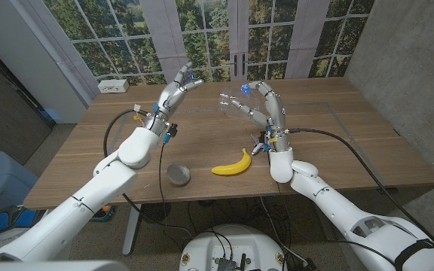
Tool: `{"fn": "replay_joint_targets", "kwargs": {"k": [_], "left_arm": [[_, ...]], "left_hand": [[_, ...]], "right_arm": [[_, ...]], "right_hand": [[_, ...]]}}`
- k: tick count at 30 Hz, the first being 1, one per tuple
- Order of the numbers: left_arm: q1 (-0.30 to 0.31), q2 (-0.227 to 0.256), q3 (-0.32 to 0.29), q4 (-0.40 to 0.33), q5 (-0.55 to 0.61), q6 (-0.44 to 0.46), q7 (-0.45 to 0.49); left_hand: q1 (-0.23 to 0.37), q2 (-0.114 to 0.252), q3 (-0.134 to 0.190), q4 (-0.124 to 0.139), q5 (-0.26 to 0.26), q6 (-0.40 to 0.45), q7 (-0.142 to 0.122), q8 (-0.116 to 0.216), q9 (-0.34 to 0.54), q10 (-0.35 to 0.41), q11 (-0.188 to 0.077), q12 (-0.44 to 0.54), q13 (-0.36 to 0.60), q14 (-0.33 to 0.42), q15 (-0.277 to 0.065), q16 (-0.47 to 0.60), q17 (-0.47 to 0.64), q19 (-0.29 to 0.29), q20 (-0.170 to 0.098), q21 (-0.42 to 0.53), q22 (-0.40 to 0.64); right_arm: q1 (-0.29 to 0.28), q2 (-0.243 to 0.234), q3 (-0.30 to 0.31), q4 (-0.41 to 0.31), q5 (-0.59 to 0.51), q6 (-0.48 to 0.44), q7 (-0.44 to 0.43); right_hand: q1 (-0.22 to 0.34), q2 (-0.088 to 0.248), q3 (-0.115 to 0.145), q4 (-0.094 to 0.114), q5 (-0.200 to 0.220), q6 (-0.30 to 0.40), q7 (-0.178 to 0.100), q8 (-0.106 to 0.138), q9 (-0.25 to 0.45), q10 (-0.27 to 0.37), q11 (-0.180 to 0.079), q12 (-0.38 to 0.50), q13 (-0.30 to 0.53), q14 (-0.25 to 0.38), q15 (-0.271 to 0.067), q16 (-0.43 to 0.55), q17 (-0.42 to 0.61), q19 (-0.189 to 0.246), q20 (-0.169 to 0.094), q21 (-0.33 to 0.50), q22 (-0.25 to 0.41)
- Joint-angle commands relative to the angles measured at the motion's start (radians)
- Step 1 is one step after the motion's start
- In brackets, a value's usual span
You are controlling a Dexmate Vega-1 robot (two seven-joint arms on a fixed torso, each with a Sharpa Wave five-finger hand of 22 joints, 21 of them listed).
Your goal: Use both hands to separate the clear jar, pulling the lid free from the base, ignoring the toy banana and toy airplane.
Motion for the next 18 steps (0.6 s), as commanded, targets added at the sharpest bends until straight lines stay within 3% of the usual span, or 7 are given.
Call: {"fn": "replay_joint_targets", "kwargs": {"k": [1, 10, 18], "left_arm": [[0.021, -0.010, -0.019, -0.001, 0.056, -0.055, -0.001], [0.042, -0.008, -0.037, -0.015, 0.068, -0.059, 0.000], [0.056, -0.009, -0.050, -0.021, 0.073, -0.075, -0.003]], "left_hand": [[-0.005, 0.007, -0.005, -0.002, 0.000, -0.001, -0.014, -0.004, 0.001, -0.010, -0.002, 0.000, -0.001, -0.006, -0.006, -0.001, 0.001, -0.007, -0.011, -0.005, 0.002], [-0.013, 0.010, -0.012, -0.002, -0.001, 0.029, -0.026, 0.004, -0.002, -0.008, -0.003, 0.003, -0.003, -0.012, -0.010, 0.001, -0.001, -0.011, -0.031, -0.017, 0.002], [-0.018, 0.011, -0.017, -0.002, -0.001, 0.030, -0.032, 0.001, -0.004, -0.006, -0.008, 0.005, -0.004, -0.016, -0.011, 0.001, -0.002, -0.009, -0.035, -0.023, 0.002]], "right_arm": [[0.006, -0.082, -0.110, -0.065, 0.152, -0.078, 0.020], [-0.025, -0.130, -0.127, -0.158, 0.285, -0.159, 0.151], [-0.047, -0.152, -0.126, -0.213, 0.320, -0.208, 0.203]], "right_hand": [[0.177, 0.170, 0.068, 0.054, 0.006, 0.157, -0.144, 0.010, 0.117, 0.289, -0.276, 0.004, 0.308, 0.086, -0.227, -0.003, 0.006, 0.006, -0.058, 0.010, 0.003], [0.177, 0.168, 0.068, 0.053, 0.006, 0.159, -0.144, 0.010, 0.117, 0.295, -0.275, 0.001, 0.303, 0.089, -0.226, -0.005, 0.007, 0.006, -0.055, 0.018, 0.002], [0.180, 0.167, 0.069, 0.051, 0.007, 0.160, -0.143, 0.011, 0.117, 0.295, -0.275, -0.003, 0.303, 0.092, -0.227, -0.006, 0.009, 0.006, -0.055, 0.024, 0.001]]}}
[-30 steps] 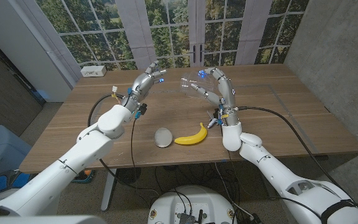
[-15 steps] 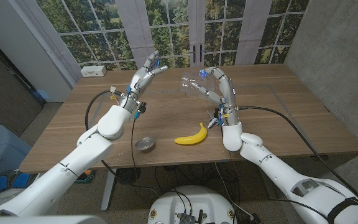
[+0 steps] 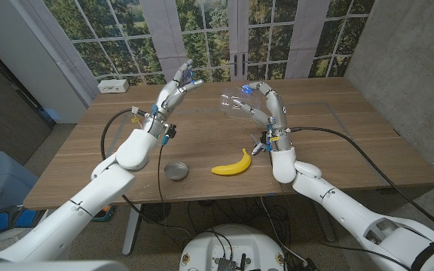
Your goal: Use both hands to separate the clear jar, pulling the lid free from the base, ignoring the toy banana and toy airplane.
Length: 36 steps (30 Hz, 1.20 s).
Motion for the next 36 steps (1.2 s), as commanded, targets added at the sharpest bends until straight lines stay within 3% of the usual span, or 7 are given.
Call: {"fn": "replay_joint_targets", "kwargs": {"k": [1, 19, 36], "left_arm": [[0.023, -0.002, -0.020, -0.011, 0.014, -0.024, -0.006], [0.046, -0.002, -0.049, -0.005, 0.002, -0.040, -0.016], [0.051, 0.016, -0.067, -0.003, -0.051, -0.012, -0.049]], "left_hand": [[-0.008, 0.000, -0.006, 0.001, -0.001, 0.006, -0.008, 0.001, 0.001, -0.006, -0.009, 0.005, 0.000, -0.008, -0.001, 0.001, 0.003, -0.001, -0.009, -0.002, 0.002], [-0.016, 0.003, -0.014, 0.001, 0.000, 0.019, -0.021, 0.000, -0.002, -0.002, -0.016, 0.007, -0.002, -0.017, -0.008, 0.000, 0.001, 0.002, -0.020, -0.014, 0.001], [-0.026, 0.005, -0.022, 0.002, 0.000, 0.014, -0.027, -0.009, -0.004, -0.019, -0.011, 0.002, -0.004, -0.038, 0.002, -0.004, -0.002, -0.006, -0.025, -0.029, 0.001]], "right_arm": [[-0.031, -0.048, -0.018, -0.091, 0.097, -0.083, 0.099], [-0.055, -0.071, -0.001, -0.193, 0.198, -0.241, 0.274], [0.019, -0.063, -0.043, -0.184, 0.269, -0.384, 0.453]], "right_hand": [[0.180, 0.167, 0.069, 0.051, 0.005, 0.160, -0.144, 0.010, 0.117, 0.291, -0.281, 0.004, 0.302, 0.090, -0.229, -0.003, 0.007, 0.007, -0.057, 0.008, 0.002], [0.182, 0.164, 0.070, 0.050, 0.005, 0.160, -0.142, 0.010, 0.118, 0.293, -0.281, 0.001, 0.304, 0.093, -0.228, -0.007, 0.008, 0.004, -0.053, 0.017, 0.000], [0.183, 0.163, 0.071, 0.052, 0.005, 0.158, -0.138, 0.007, 0.118, 0.300, -0.279, -0.004, 0.302, 0.097, -0.227, -0.010, 0.010, -0.003, -0.050, 0.030, -0.001]]}}
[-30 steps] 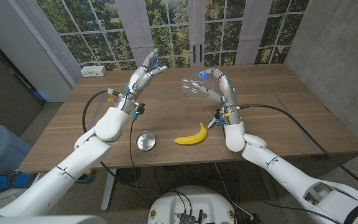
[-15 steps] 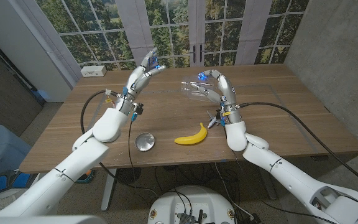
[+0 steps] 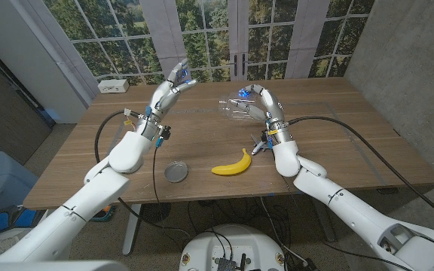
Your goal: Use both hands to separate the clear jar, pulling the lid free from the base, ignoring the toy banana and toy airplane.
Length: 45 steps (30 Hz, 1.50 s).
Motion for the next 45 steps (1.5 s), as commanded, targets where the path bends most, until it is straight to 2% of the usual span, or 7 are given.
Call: {"fn": "replay_joint_targets", "kwargs": {"k": [1, 13, 17, 24, 30, 35, 45], "left_arm": [[0.003, 0.014, -0.011, 0.003, -0.041, 0.023, -0.028], [0.013, 0.021, -0.017, -0.003, -0.056, 0.029, -0.031], [0.016, 0.022, -0.017, -0.005, -0.057, 0.028, -0.032], [0.011, 0.022, -0.012, 0.000, -0.060, 0.022, -0.040], [0.013, 0.025, -0.013, -0.003, -0.062, 0.026, -0.041], [0.020, 0.027, -0.016, -0.010, -0.060, 0.028, -0.037], [0.027, 0.032, -0.021, -0.016, -0.060, 0.026, -0.039]], "left_hand": [[-0.015, 0.002, -0.008, 0.002, 0.000, -0.003, -0.010, -0.003, 0.000, -0.010, 0.006, -0.002, 0.001, -0.013, 0.005, -0.005, 0.003, -0.007, -0.005, -0.009, 0.001], [-0.020, 0.004, -0.012, 0.002, 0.001, -0.003, -0.008, -0.006, 0.000, -0.015, 0.004, -0.003, 0.000, -0.022, 0.008, -0.005, 0.002, -0.013, -0.006, -0.018, 0.001], [-0.021, 0.004, -0.013, 0.002, 0.001, -0.003, -0.009, -0.006, 0.000, -0.016, 0.006, -0.002, 0.000, -0.023, 0.008, -0.005, 0.002, -0.014, -0.007, -0.020, 0.001], [-0.024, 0.005, -0.015, 0.002, 0.001, -0.002, -0.006, -0.007, -0.001, -0.018, 0.009, -0.003, -0.001, -0.025, 0.009, -0.004, 0.001, -0.015, -0.008, -0.024, 0.001], [-0.026, 0.007, -0.017, 0.002, 0.001, -0.002, -0.006, -0.008, -0.001, -0.019, 0.008, -0.002, -0.001, -0.027, 0.009, -0.004, 0.001, -0.015, -0.007, -0.028, 0.001], [-0.028, 0.008, -0.018, 0.002, 0.002, -0.002, -0.005, -0.008, -0.001, -0.019, 0.010, -0.002, -0.001, -0.028, 0.009, -0.003, 0.001, -0.015, -0.007, -0.030, 0.001], [-0.030, 0.010, -0.019, 0.001, 0.002, 0.000, -0.004, -0.009, -0.001, -0.020, 0.010, -0.001, -0.002, -0.028, 0.010, -0.002, 0.001, -0.014, -0.008, -0.035, 0.001]], "right_arm": [[0.048, 0.006, -0.031, 0.006, 0.059, -0.097, 0.127], [0.085, -0.006, -0.073, 0.007, 0.114, -0.175, 0.262], [0.090, -0.014, -0.086, 0.010, 0.115, -0.162, 0.275], [0.100, -0.035, -0.106, -0.022, 0.116, -0.211, 0.345], [0.110, -0.040, -0.119, -0.027, 0.116, -0.233, 0.377], [0.123, -0.045, -0.135, -0.029, 0.113, -0.253, 0.413], [0.133, -0.048, -0.151, -0.029, 0.113, -0.263, 0.439]], "right_hand": [[0.177, 0.169, 0.070, 0.052, 0.008, 0.159, -0.138, 0.007, 0.119, 0.296, -0.283, 0.000, 0.301, 0.094, -0.230, -0.005, 0.004, -0.001, -0.051, 0.012, 0.003], [0.175, 0.167, 0.070, 0.053, 0.008, 0.162, -0.136, 0.003, 0.114, 0.298, -0.279, -0.005, 0.297, 0.095, -0.229, -0.008, 0.004, -0.002, -0.044, 0.021, 0.002], [0.175, 0.167, 0.070, 0.053, 0.008, 0.164, -0.135, 0.002, 0.111, 0.301, -0.279, -0.008, 0.292, 0.095, -0.229, -0.009, 0.004, -0.003, -0.044, 0.023, 0.002], [0.175, 0.166, 0.073, 0.053, 0.009, 0.168, -0.133, -0.003, 0.103, 0.310, -0.278, -0.014, 0.280, 0.091, -0.229, -0.017, 0.000, -0.002, -0.042, 0.030, 0.001], [0.175, 0.163, 0.076, 0.052, 0.009, 0.172, -0.133, -0.006, 0.097, 0.316, -0.280, -0.019, 0.271, 0.080, -0.227, -0.031, -0.008, -0.004, -0.040, 0.034, -0.001], [0.170, 0.156, 0.080, 0.054, 0.008, 0.178, -0.137, -0.013, 0.085, 0.321, -0.277, -0.026, 0.257, 0.046, -0.225, -0.077, -0.040, -0.011, -0.037, 0.041, -0.003], [0.173, 0.148, 0.090, 0.049, 0.007, 0.191, -0.136, -0.023, 0.063, 0.335, -0.271, -0.037, 0.227, 0.048, -0.225, -0.116, -0.068, -0.011, -0.030, 0.053, -0.006]]}}
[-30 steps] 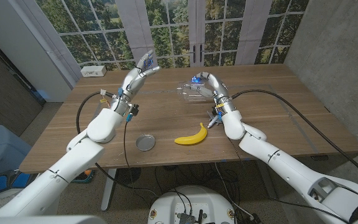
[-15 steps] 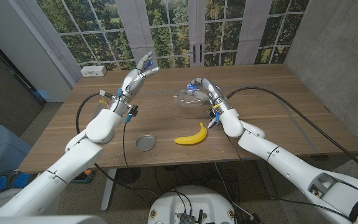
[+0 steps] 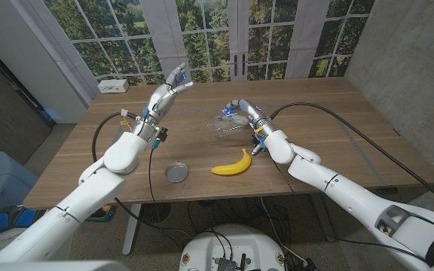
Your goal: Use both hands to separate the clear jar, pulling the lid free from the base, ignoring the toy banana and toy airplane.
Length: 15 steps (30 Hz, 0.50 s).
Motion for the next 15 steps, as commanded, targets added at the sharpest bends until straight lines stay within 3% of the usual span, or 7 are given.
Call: {"fn": "replay_joint_targets", "kwargs": {"k": [1, 9, 15], "left_arm": [[0.008, 0.006, -0.007, -0.007, 0.000, 0.001, -0.001], [0.004, 0.008, -0.005, -0.004, -0.006, -0.001, -0.011], [0.005, 0.010, -0.006, -0.001, -0.013, -0.004, -0.015]], "left_hand": [[-0.012, 0.003, -0.003, 0.001, 0.002, 0.004, 0.000, -0.004, 0.004, -0.011, 0.002, -0.001, 0.003, -0.006, 0.002, 0.002, 0.000, -0.006, 0.001, -0.004, 0.001], [-0.014, 0.003, -0.005, 0.001, 0.002, 0.005, -0.002, -0.004, 0.003, -0.010, -0.001, 0.000, 0.003, -0.006, 0.001, 0.003, 0.000, -0.006, 0.002, -0.008, 0.001], [-0.015, 0.004, -0.006, 0.000, 0.002, 0.006, -0.001, -0.004, 0.003, -0.010, 0.000, 0.000, 0.003, -0.007, 0.002, 0.003, 0.000, -0.005, 0.002, -0.010, 0.001]], "right_arm": [[0.019, -0.009, -0.025, -0.007, 0.005, -0.029, 0.061], [0.032, -0.005, -0.042, 0.014, 0.008, -0.026, 0.085], [0.036, -0.003, -0.051, 0.019, -0.011, -0.037, 0.079]], "right_hand": [[0.171, 0.148, 0.090, 0.047, 0.006, 0.191, -0.135, -0.006, 0.061, 0.323, -0.286, -0.005, 0.217, 0.050, -0.206, -0.009, -0.004, -0.006, -0.028, 0.011, 0.001], [0.172, 0.144, 0.087, 0.047, -0.004, 0.184, -0.137, -0.018, 0.047, 0.311, -0.272, -0.026, 0.188, 0.038, -0.205, -0.043, -0.041, -0.016, -0.026, 0.015, 0.000], [0.176, 0.141, 0.075, 0.047, -0.024, 0.121, -0.149, -0.059, 0.028, 0.244, -0.257, -0.082, 0.140, 0.016, -0.202, -0.077, -0.083, -0.025, -0.032, 0.022, -0.002]]}}
